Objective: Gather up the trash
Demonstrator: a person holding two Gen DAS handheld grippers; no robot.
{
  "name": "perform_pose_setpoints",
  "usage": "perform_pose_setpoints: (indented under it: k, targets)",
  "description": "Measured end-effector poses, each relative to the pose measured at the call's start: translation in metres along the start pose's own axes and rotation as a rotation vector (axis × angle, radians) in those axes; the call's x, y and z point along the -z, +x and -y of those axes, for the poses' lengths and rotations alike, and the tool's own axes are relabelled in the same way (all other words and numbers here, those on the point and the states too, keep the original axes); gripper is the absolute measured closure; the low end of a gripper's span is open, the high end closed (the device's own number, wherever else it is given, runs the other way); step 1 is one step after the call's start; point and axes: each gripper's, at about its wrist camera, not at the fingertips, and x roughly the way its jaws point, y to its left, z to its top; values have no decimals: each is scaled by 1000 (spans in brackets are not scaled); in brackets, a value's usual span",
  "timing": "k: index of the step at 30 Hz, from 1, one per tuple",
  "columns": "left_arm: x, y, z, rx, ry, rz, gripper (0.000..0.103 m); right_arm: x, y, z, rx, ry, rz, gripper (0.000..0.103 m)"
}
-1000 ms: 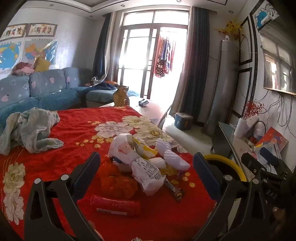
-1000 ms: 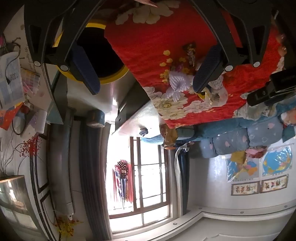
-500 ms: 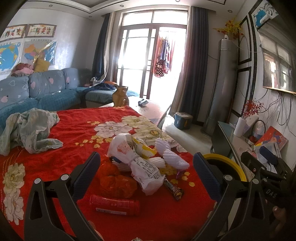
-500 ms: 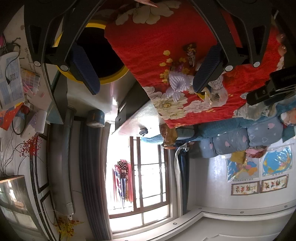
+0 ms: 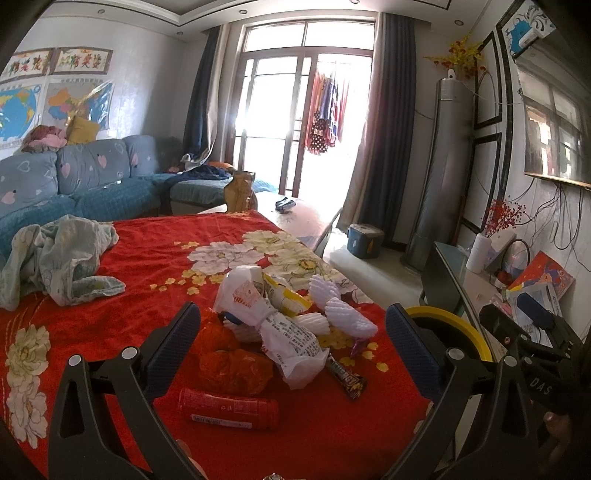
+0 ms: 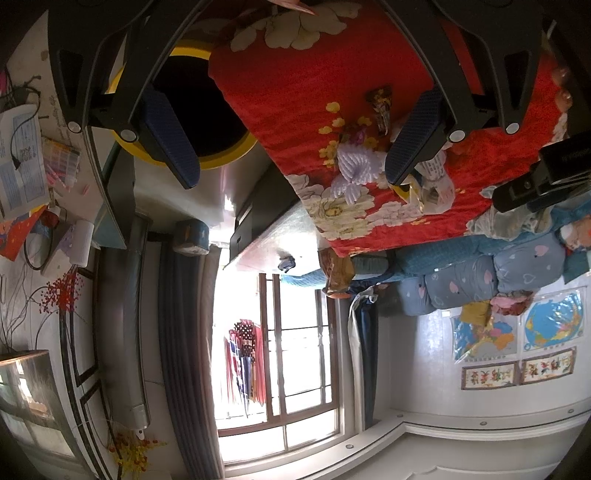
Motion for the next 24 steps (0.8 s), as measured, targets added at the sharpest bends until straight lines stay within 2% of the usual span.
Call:
perform_pose_setpoints:
  k: [13,24]
  targets:
    - [4,7,2,14,4,-15,6,6,1,1,2,1,-11,11]
    - [3,32,-2,33,14,-58,6,12,12,7,5,8,-72,11]
